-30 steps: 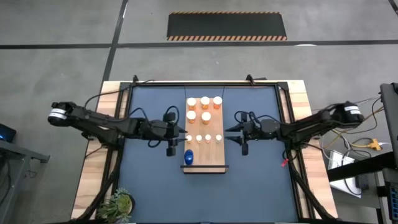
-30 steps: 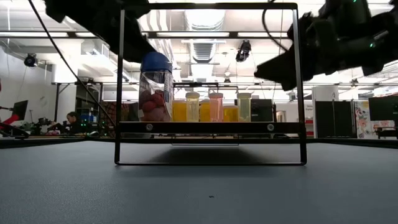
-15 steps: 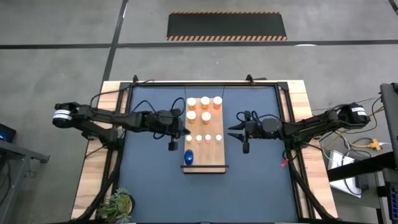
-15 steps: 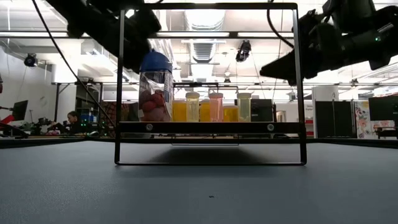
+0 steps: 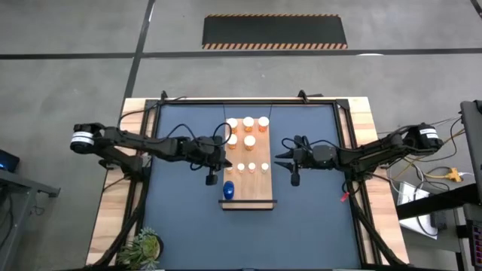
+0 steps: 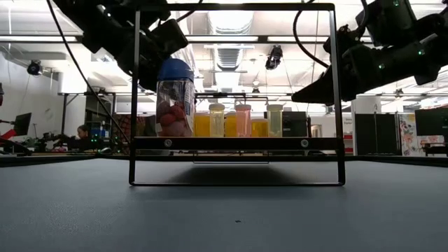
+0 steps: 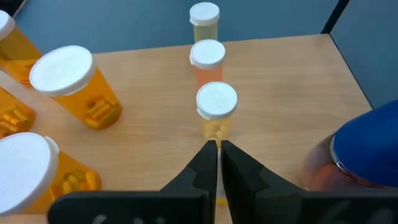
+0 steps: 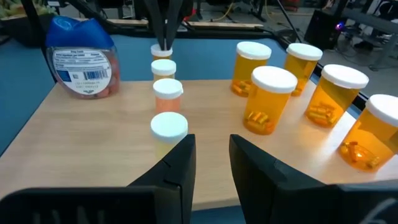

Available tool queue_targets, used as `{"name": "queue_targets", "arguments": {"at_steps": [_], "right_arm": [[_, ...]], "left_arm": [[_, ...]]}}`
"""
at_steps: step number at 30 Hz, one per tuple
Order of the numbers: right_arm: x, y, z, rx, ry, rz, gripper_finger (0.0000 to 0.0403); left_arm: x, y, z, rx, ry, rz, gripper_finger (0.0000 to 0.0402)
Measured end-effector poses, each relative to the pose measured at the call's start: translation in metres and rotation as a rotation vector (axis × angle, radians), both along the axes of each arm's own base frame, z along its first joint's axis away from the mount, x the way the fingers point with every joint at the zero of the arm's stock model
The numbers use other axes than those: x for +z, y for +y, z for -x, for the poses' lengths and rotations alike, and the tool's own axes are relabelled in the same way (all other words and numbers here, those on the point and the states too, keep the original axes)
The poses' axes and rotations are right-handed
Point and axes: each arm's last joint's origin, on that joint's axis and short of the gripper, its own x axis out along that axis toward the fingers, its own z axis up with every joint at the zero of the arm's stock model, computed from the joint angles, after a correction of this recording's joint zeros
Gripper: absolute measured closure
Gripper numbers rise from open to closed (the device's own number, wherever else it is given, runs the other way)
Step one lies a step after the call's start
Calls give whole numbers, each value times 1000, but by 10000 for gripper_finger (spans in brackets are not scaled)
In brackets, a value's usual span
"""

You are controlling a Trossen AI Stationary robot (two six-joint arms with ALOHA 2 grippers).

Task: Pick and place medicine bottles onto shelf by color
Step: Adjust the pill bottles on the shelf

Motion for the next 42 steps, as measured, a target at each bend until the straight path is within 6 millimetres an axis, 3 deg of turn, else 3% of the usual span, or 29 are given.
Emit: {"name": "queue_targets", "arguments": {"at_steps": [17, 24, 29, 34, 37, 42], "right_arm": [[0, 0, 0, -2, -4, -9, 318], [6, 0, -3, 4, -33, 9, 329], [26, 0, -19, 16, -29, 44, 341], [62, -4, -44, 12, 176, 47, 355], [86, -11, -56, -14, 309, 28, 360], [116, -26, -73, -33, 379, -3, 365]], "left_arm": [[2, 0, 1, 0, -9, -9, 396], [21, 0, 1, -14, -76, -36, 395], [40, 0, 7, -63, -172, -127, 395], [56, 0, 14, -101, -295, -230, 395], [58, -1, 20, -121, -348, -291, 395], [59, -1, 32, -146, -390, -363, 395]]}}
